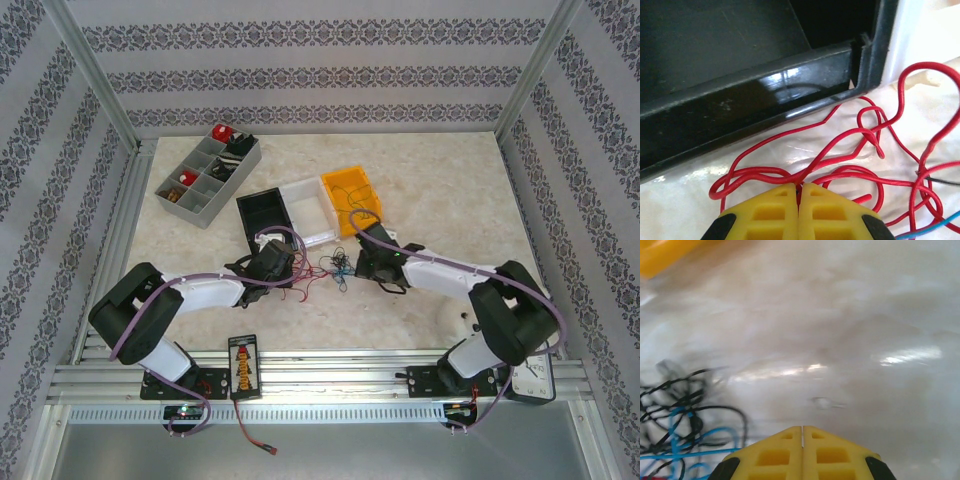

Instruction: Untangle the cables

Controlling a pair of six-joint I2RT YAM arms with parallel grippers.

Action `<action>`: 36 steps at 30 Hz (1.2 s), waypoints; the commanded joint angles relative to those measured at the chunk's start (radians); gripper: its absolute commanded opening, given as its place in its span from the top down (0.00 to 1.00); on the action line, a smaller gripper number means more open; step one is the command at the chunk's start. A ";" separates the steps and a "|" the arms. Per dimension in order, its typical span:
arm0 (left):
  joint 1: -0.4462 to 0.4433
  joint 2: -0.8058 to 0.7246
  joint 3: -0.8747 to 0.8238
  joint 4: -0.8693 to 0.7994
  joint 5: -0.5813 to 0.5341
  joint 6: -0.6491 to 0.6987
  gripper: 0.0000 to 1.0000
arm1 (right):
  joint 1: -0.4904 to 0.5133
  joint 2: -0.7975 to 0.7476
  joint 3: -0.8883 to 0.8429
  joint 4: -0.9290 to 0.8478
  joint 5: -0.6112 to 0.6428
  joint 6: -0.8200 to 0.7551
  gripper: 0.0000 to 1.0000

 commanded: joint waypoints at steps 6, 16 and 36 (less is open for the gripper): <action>0.004 0.011 -0.010 -0.192 -0.130 -0.038 1.00 | -0.136 -0.096 -0.110 -0.042 0.006 0.115 1.00; 0.004 -0.044 -0.020 -0.263 -0.257 -0.058 1.00 | -0.348 -0.265 -0.195 -0.049 -0.040 0.096 1.00; 0.002 -0.089 -0.091 -0.004 -0.052 0.019 1.00 | 0.059 -0.139 0.023 0.090 -0.357 -0.247 0.59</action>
